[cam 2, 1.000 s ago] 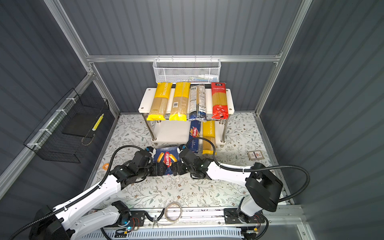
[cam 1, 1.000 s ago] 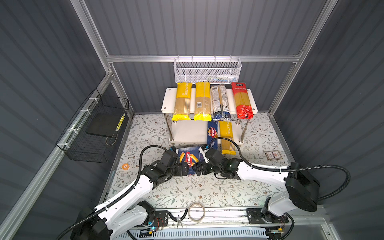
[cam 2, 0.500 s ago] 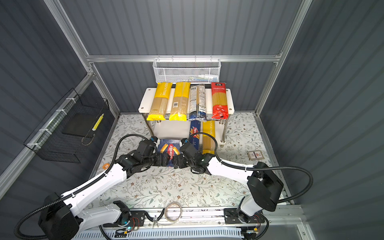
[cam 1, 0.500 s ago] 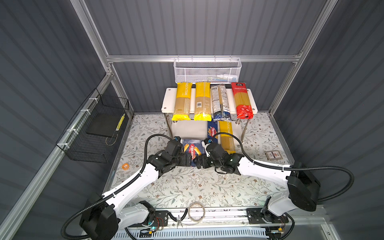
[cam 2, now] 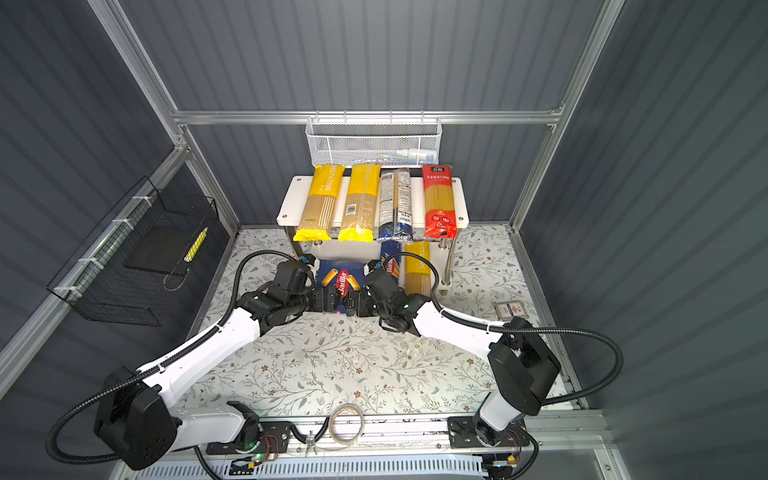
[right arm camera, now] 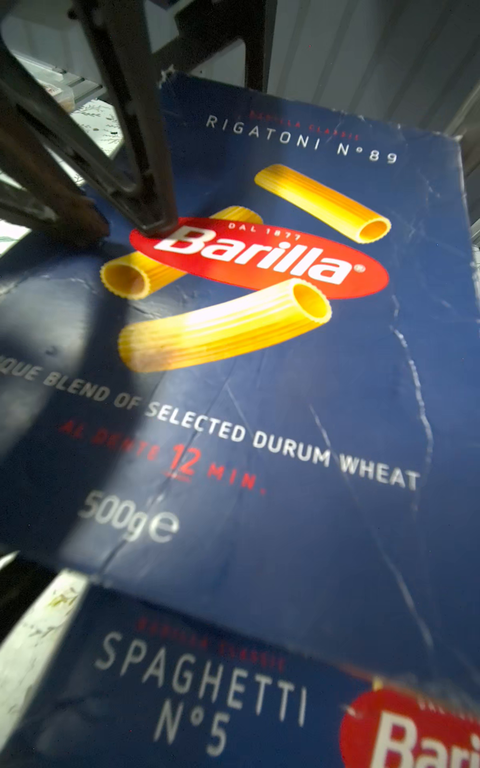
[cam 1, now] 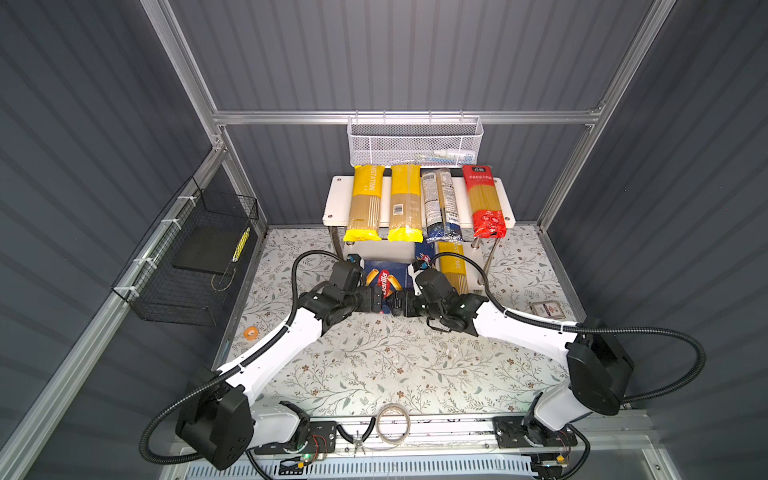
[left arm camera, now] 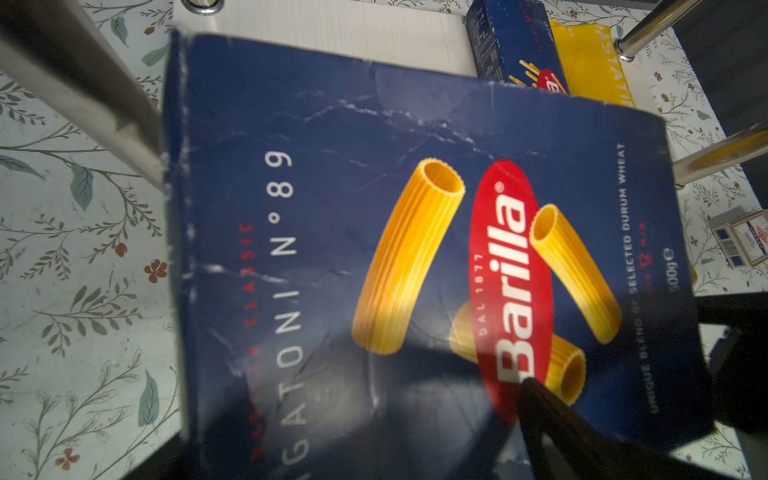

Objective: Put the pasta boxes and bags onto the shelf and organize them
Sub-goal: 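Lift the Rigatoni box with both grippers and carry it toward the lower shelf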

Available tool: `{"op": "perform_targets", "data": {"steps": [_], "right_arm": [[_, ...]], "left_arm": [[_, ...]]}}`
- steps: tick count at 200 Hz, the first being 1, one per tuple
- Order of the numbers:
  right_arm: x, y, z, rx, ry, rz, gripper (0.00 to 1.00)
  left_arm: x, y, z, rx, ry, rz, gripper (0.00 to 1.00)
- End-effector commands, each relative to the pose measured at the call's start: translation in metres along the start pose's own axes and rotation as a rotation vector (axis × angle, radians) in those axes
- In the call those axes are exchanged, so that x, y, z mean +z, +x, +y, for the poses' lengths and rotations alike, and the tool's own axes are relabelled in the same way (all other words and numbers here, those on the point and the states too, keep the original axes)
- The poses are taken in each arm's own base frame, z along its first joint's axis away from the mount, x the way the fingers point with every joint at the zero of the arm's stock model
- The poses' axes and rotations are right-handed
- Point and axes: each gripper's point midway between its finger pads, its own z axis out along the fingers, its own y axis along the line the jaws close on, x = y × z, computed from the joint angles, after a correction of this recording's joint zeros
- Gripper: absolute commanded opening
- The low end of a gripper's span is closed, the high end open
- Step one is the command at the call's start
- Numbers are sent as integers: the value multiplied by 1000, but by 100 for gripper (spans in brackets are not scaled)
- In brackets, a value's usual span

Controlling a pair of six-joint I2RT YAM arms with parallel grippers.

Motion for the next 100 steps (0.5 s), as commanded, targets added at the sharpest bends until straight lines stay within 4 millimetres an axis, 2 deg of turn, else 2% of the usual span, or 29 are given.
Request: {"op": "perform_targets", "data": {"steps": [1, 51, 100], "right_arm": [[-26, -56, 89, -43, -323, -163, 97], [-17, -71, 83, -34, -314, -178, 97], [-3, -77, 74, -16, -298, -183, 97]], "left_arm": [[-12, -43, -53, 79, 214, -114, 100], [1, -58, -48, 71, 201, -153, 100], [15, -64, -42, 77, 172, -154, 100]]}}
